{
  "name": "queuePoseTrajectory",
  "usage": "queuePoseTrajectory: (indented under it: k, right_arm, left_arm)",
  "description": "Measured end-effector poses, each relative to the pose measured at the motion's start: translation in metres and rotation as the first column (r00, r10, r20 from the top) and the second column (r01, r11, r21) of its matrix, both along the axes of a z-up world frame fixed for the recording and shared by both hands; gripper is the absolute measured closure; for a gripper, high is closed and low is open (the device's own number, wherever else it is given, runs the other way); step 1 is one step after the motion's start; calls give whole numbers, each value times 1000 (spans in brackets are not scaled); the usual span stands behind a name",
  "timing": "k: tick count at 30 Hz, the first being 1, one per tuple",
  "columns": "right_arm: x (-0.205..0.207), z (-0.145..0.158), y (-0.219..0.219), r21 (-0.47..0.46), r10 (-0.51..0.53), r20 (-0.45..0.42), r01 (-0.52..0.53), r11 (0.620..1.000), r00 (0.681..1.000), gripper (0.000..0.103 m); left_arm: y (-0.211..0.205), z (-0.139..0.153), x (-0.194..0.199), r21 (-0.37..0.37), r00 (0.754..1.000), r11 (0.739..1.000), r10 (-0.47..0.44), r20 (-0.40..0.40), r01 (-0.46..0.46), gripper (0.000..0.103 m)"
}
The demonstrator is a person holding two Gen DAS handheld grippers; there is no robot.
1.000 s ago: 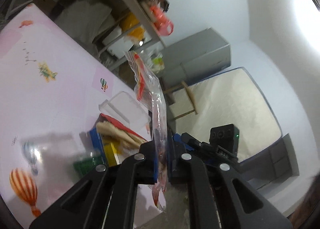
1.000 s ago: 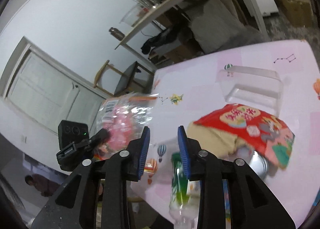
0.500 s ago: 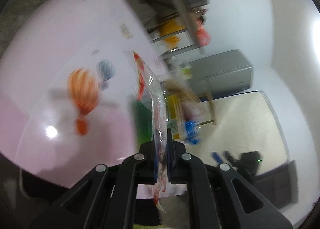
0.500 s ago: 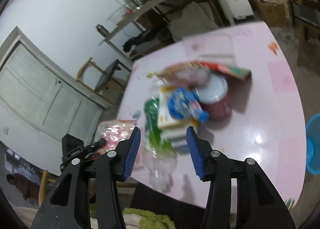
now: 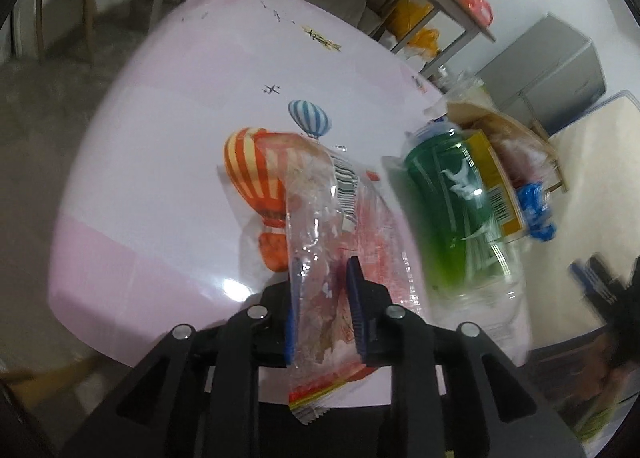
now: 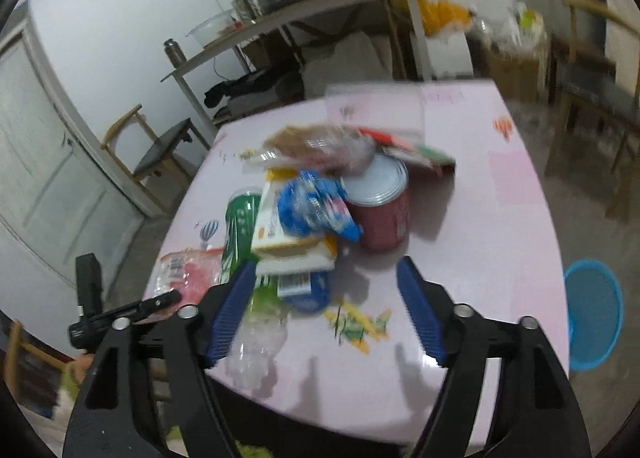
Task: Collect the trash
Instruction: 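Grasp the blue crumpled wrapper with the right gripper while the left holds the bag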
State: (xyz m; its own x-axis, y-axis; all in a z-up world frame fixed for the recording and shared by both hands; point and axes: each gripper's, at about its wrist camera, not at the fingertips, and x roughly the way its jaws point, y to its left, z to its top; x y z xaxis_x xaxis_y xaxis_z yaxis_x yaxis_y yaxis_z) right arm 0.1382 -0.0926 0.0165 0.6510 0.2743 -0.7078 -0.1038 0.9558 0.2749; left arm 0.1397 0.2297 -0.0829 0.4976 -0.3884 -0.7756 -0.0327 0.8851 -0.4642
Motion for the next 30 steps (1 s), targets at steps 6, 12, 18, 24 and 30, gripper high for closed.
queuePoseTrajectory:
  k: [6, 12, 18, 24, 30]
  right_arm:
    - [19, -5, 31, -181, 23, 92, -6, 983, 996, 28]
    - [47, -21, 40, -234, 19, 73, -2, 972, 997, 32]
    - [68, -31, 40, -240, -6, 50, 17, 971, 999, 37]
    - [66, -31, 48, -277, 5, 40, 6, 961, 999, 58]
    - [62, -30, 49, -288, 7, 29, 1, 958, 1000, 89]
  left_arm:
    - [-12, 5, 1, 158, 998, 987, -45, 39, 38, 82]
    - [-22, 5, 2, 250, 994, 966, -83, 65, 65, 84]
    - [-21, 6, 5, 238, 992, 968, -104, 70, 85, 89]
    - [-25, 7, 5, 250, 987, 963, -131, 91, 105, 92]
    - [-28, 14, -2, 264, 977, 957, -161, 136, 121, 96]
